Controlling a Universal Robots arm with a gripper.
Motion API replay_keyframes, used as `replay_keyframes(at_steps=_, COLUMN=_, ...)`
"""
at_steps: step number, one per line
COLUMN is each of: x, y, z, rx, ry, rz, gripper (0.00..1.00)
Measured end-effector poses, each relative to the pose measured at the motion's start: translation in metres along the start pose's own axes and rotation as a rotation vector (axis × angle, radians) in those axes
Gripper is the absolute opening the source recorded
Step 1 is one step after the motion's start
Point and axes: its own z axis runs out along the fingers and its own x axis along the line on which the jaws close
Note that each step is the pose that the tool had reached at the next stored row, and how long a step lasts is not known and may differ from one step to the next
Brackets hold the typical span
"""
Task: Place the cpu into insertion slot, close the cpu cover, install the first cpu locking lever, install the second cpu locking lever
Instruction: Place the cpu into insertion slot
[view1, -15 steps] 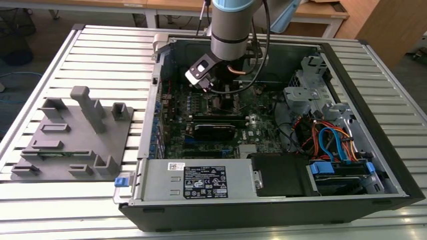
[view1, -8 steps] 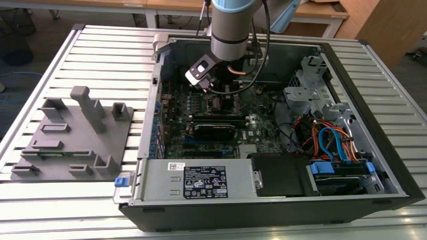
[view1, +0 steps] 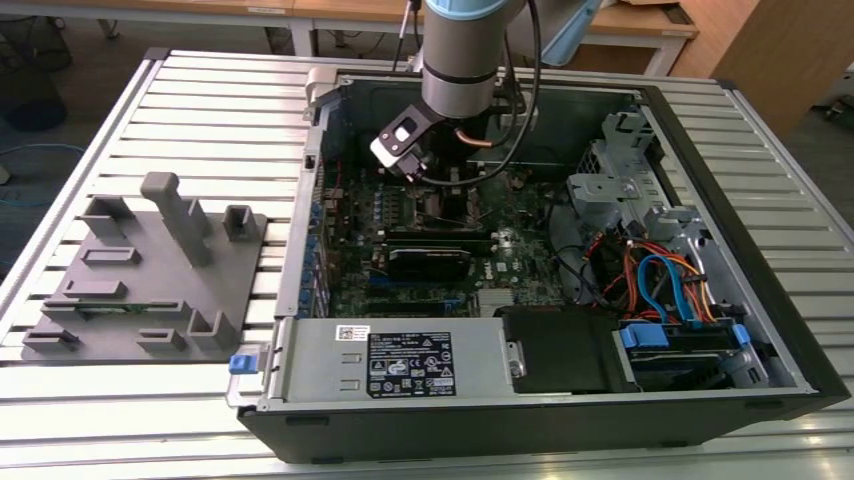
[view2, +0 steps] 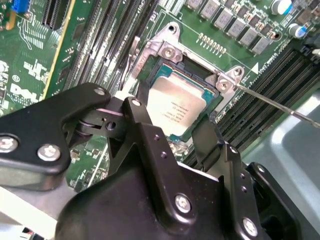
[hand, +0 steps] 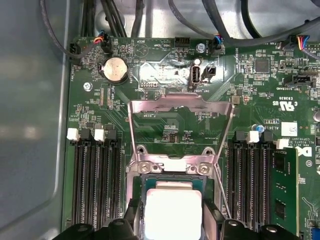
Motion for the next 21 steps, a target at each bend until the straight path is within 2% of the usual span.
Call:
replay_keyframes(at_steps=17, x=0.0012, y=0.0, z=0.0006, rx=0.0001, ry=0.0015, rz=-0.001, gripper=0.61)
replay_keyframes(at_steps=21, x=0.0012, y=0.0001, z=-0.0025, rx=0.0002, ry=0.0015, rz=-0.001, gripper=0.61)
